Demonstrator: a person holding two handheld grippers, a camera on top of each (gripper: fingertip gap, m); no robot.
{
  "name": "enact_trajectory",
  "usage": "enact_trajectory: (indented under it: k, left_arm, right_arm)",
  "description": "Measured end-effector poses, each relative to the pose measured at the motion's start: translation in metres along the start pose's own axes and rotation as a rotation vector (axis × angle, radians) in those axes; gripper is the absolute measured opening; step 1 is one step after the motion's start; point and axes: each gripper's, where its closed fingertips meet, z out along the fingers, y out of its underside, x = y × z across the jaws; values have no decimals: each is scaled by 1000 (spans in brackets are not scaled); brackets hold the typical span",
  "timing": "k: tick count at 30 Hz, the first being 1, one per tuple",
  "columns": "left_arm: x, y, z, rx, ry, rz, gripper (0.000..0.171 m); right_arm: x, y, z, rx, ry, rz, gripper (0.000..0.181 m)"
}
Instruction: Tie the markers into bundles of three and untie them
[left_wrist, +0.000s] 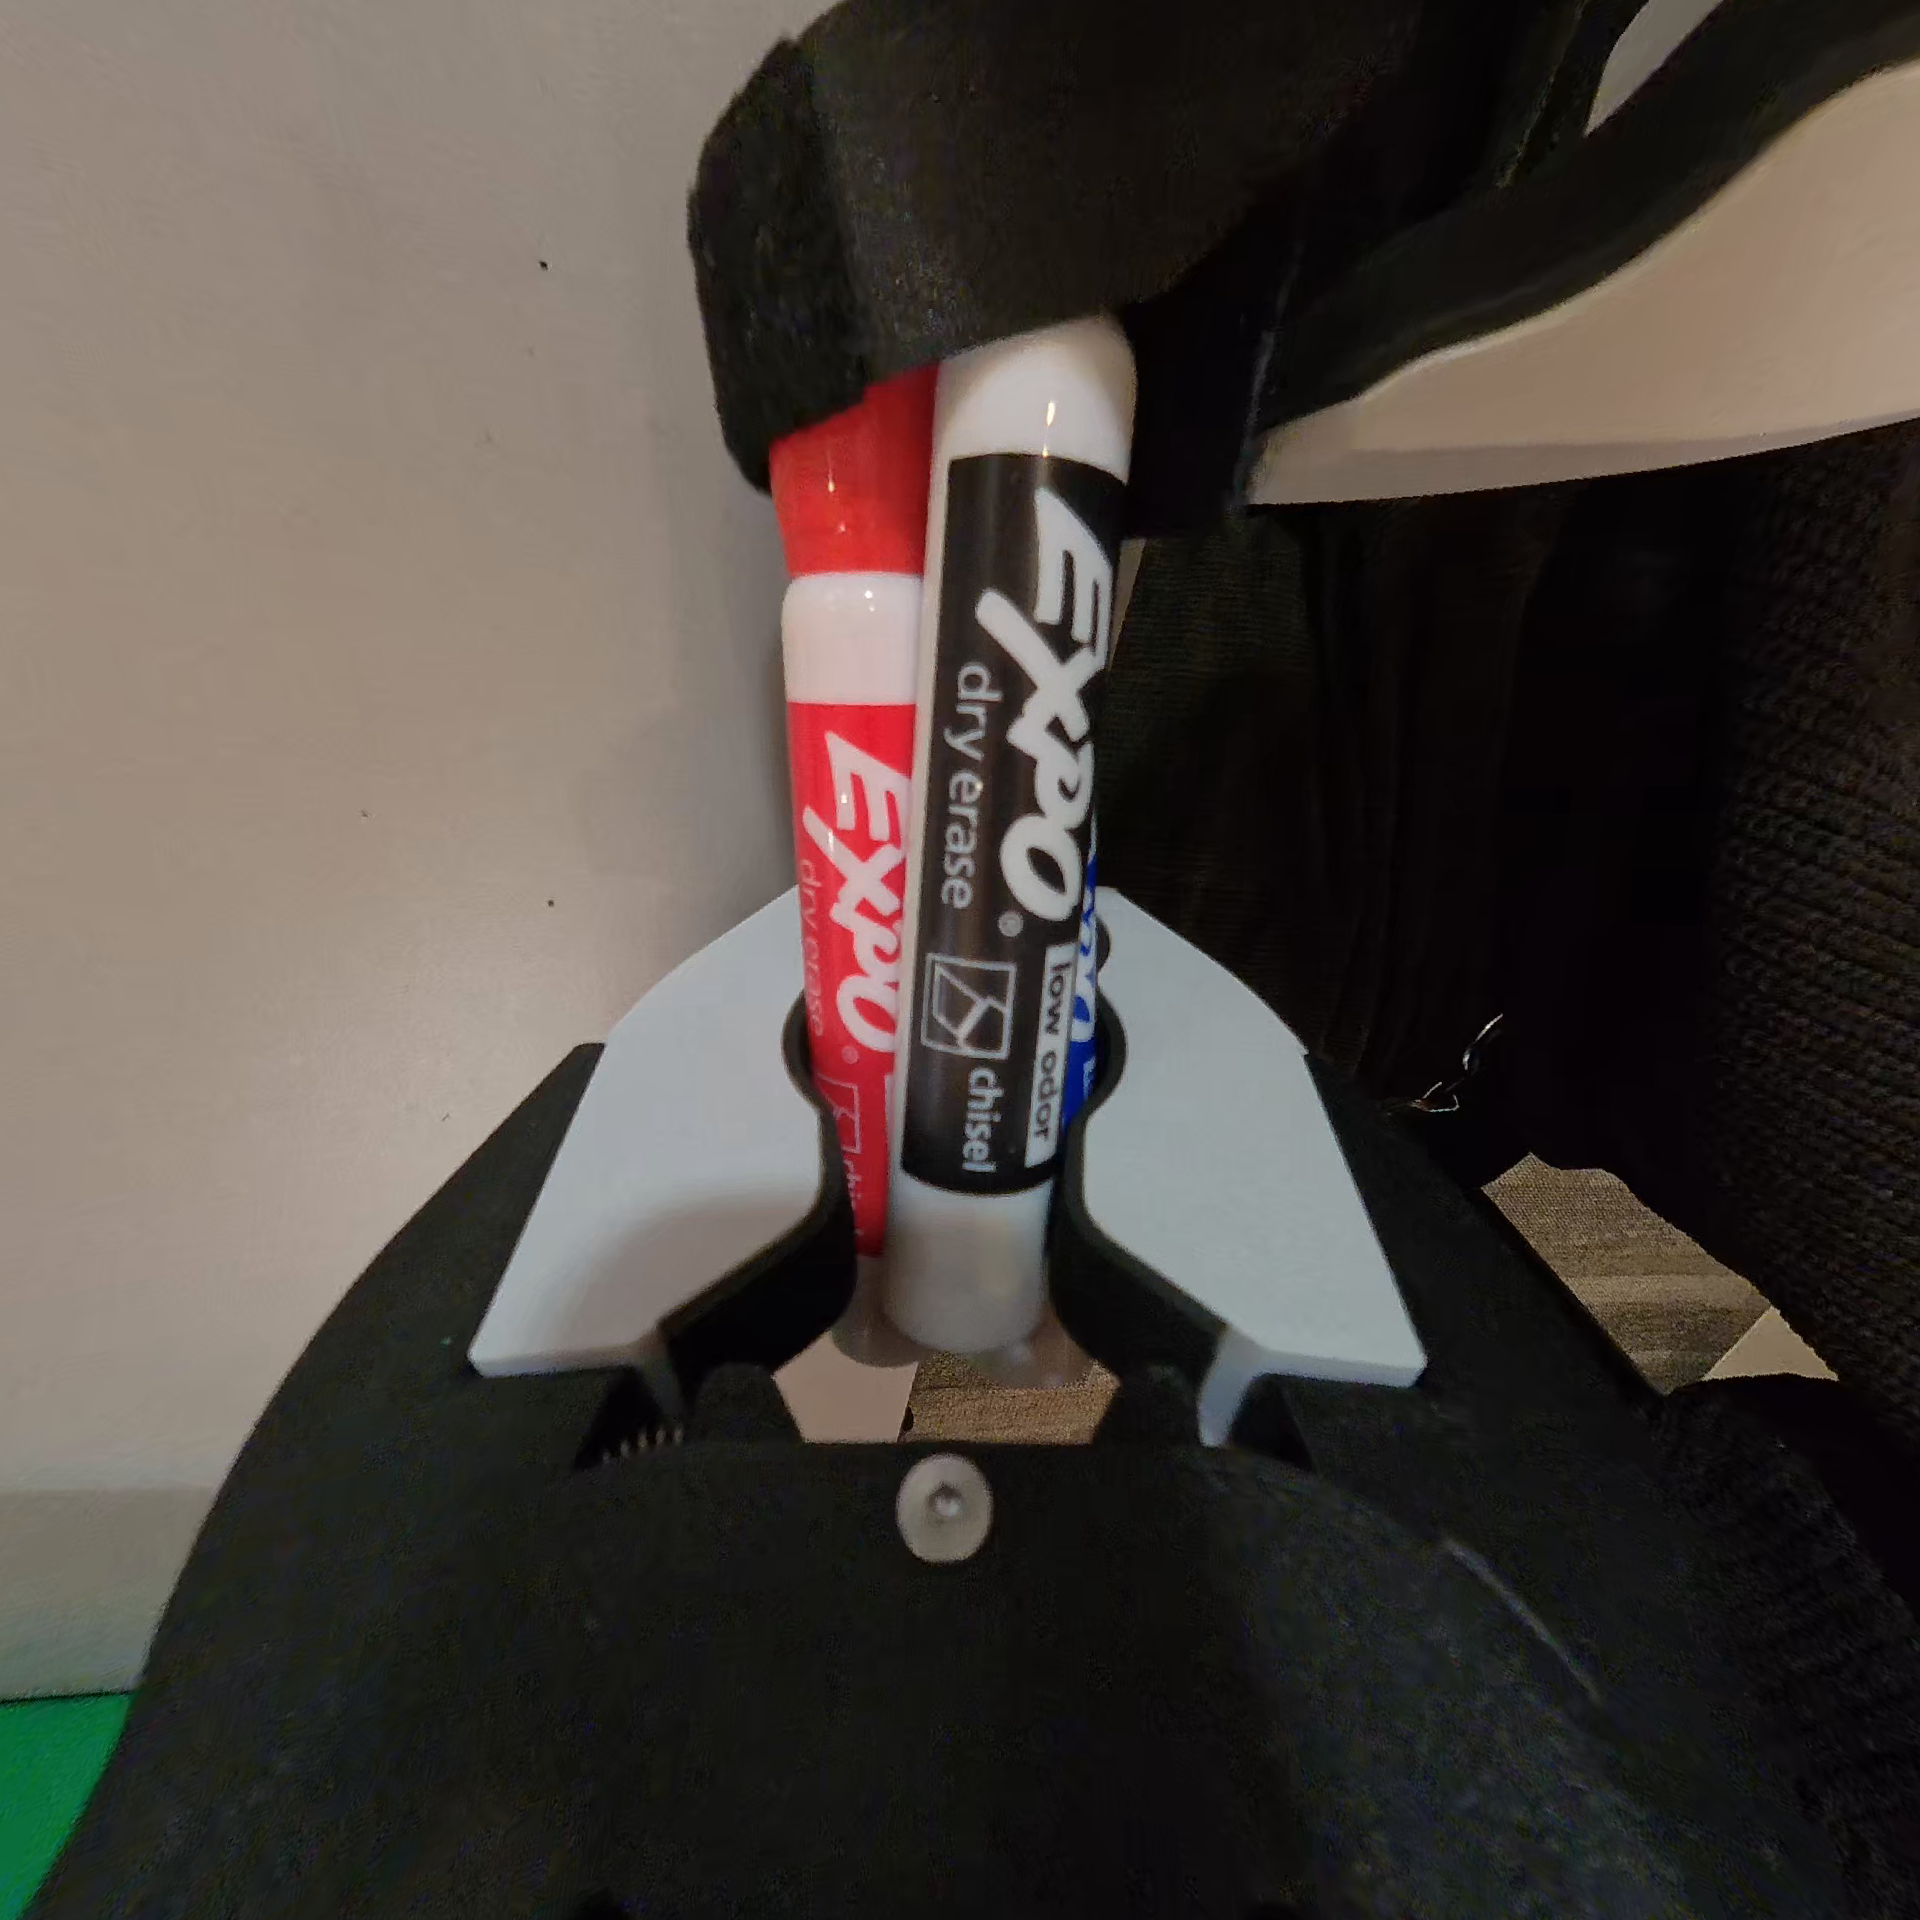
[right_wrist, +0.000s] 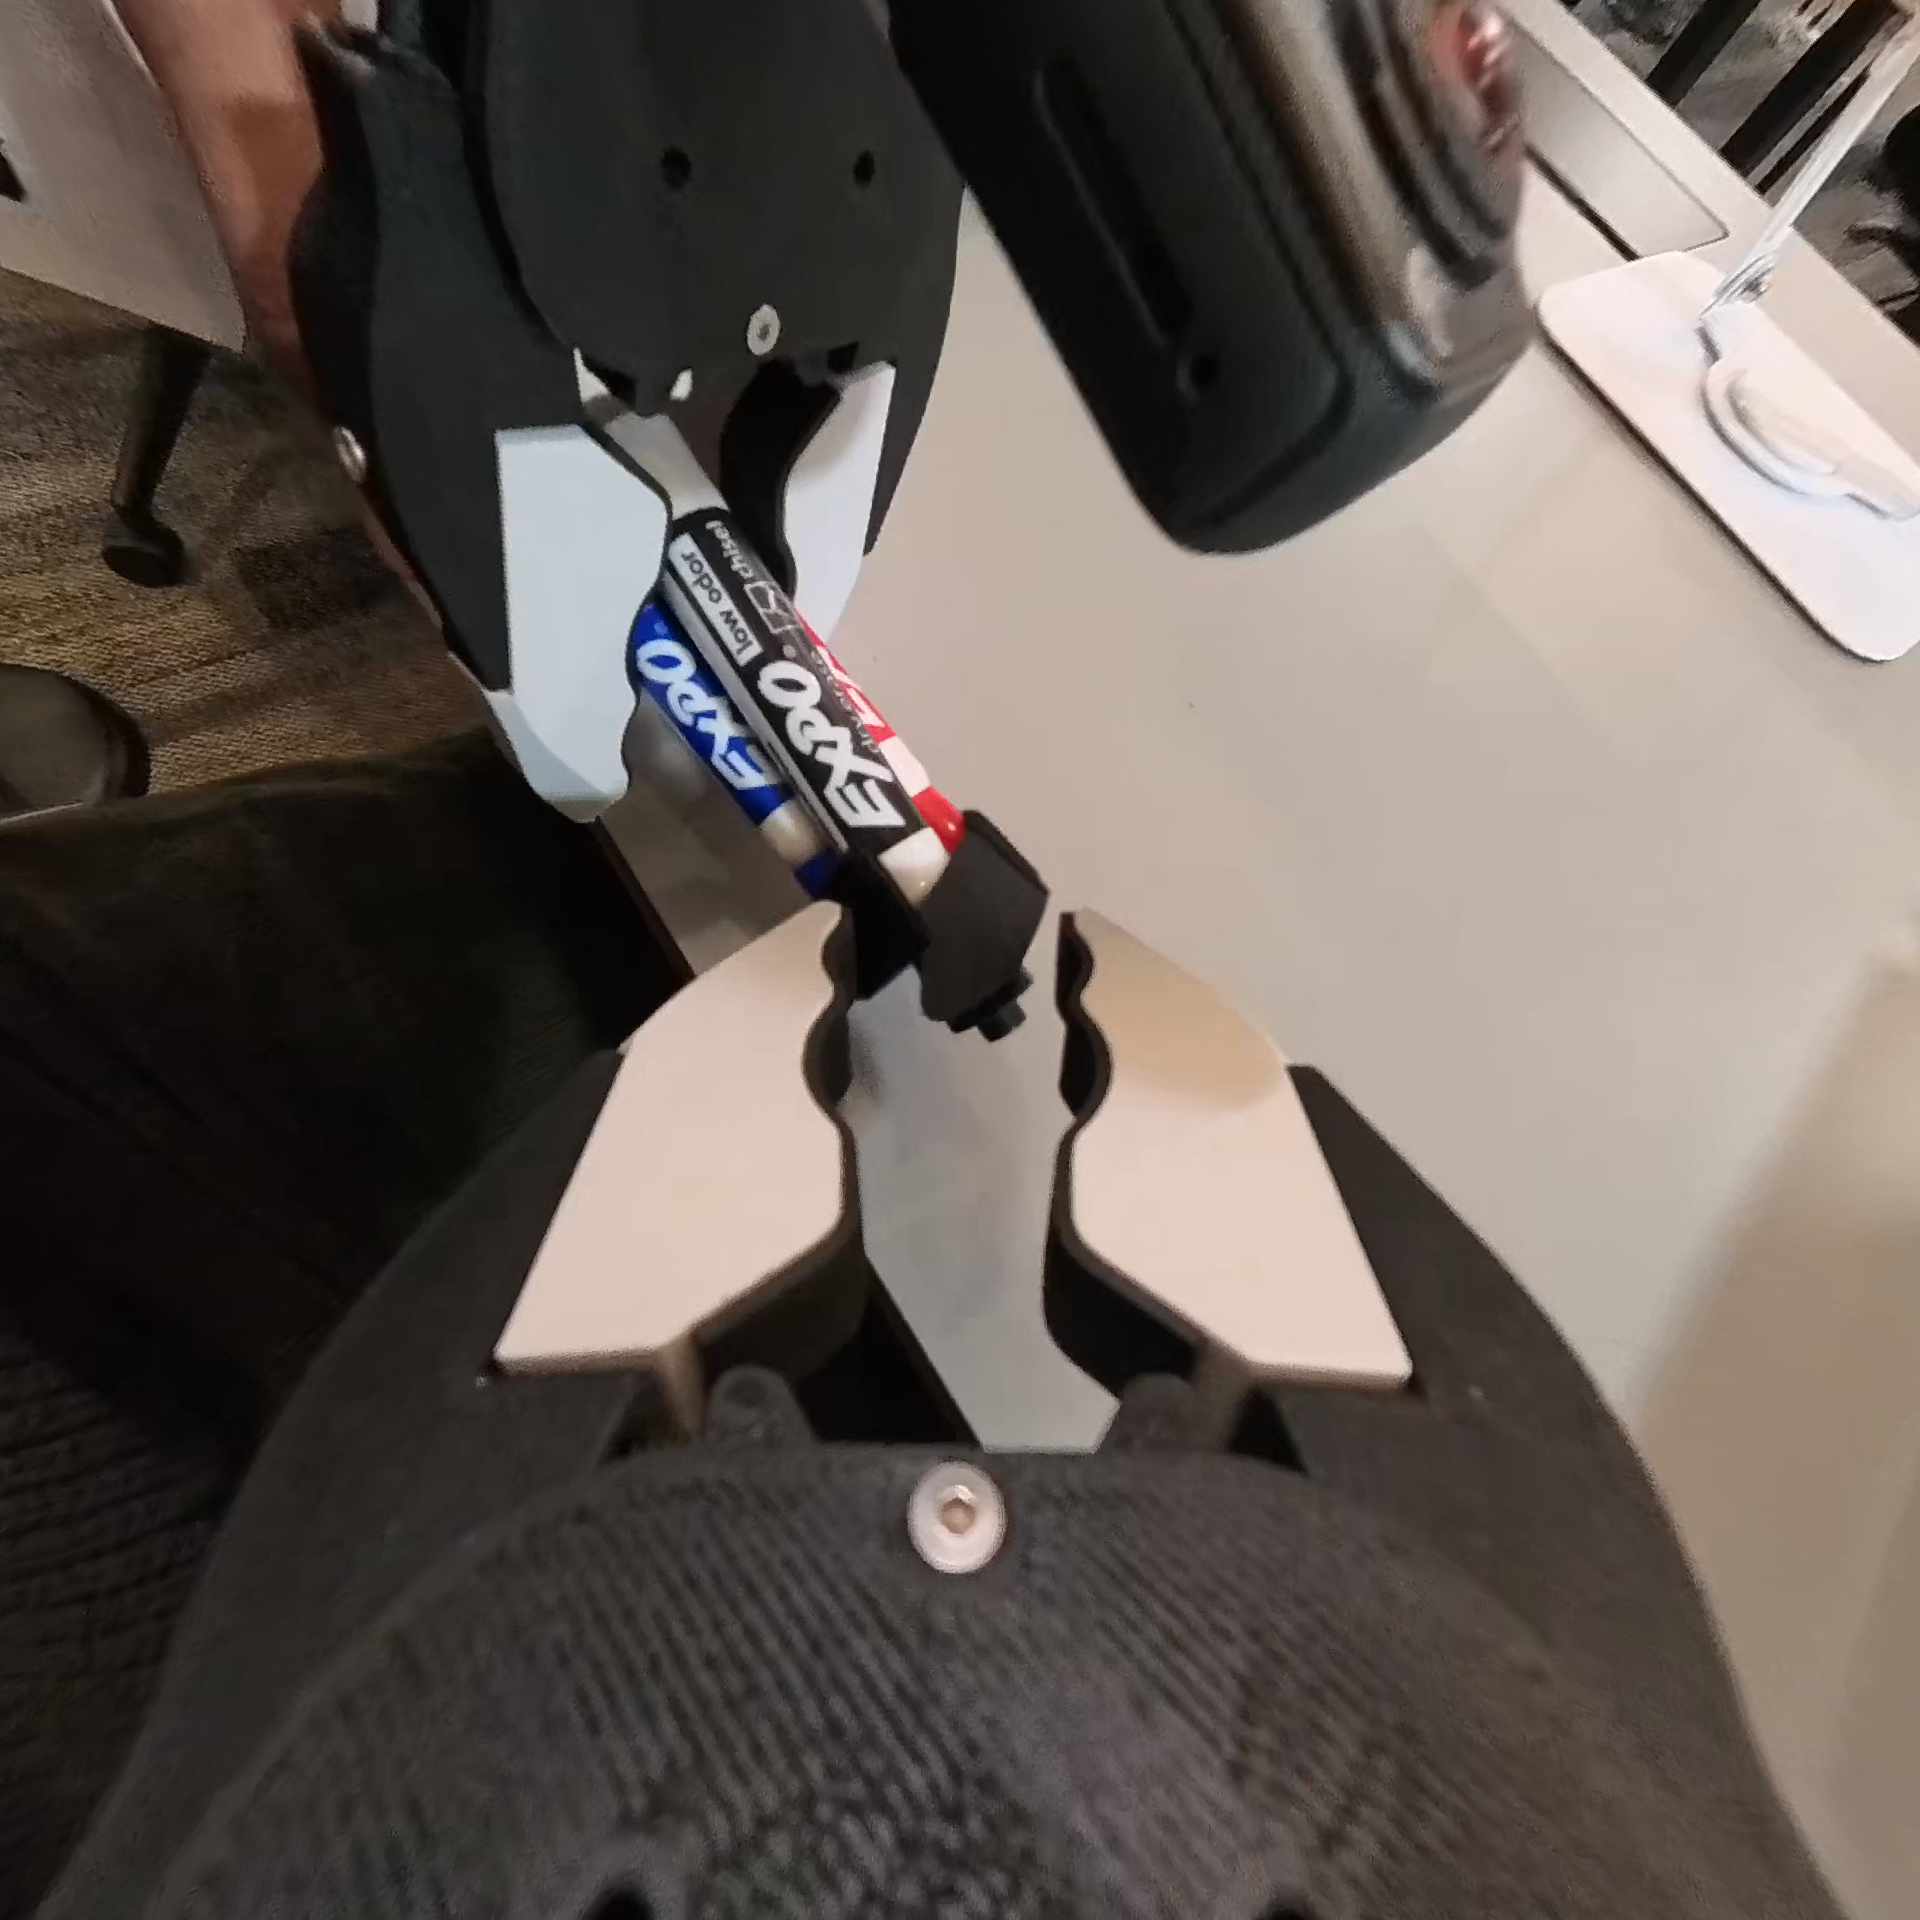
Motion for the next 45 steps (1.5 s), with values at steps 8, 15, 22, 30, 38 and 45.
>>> enact_trajectory:
  k: [8, 15, 22, 30, 38, 45]
  left_arm:
    - [0, 0, 0, -2, -1, -5, 45]
    - [0, 0, 0, -7, -5, -8, 45]
    - [0, 0, 0, -9, -9, -1, 45]
    - [0, -1, 0, 15, 11, 3, 45]
    - [0, -1, -1, 28, 24, 3, 45]
    - [-1, -1, -1, 48, 36, 12, 45]
  right_arm:
    - [-2, 1, 0, -5, -11, -2, 26]
    - [4, -3, 1, 16, 89, -152, 24]
    - [8, -7, 1, 24, 232, -398, 29]
    - [5, -13, -1, 64, 212, -381, 29]
    - [4, -16, -1, 96, 193, -383, 27]
    - [1, -15, 0, 108, 153, -361, 43]
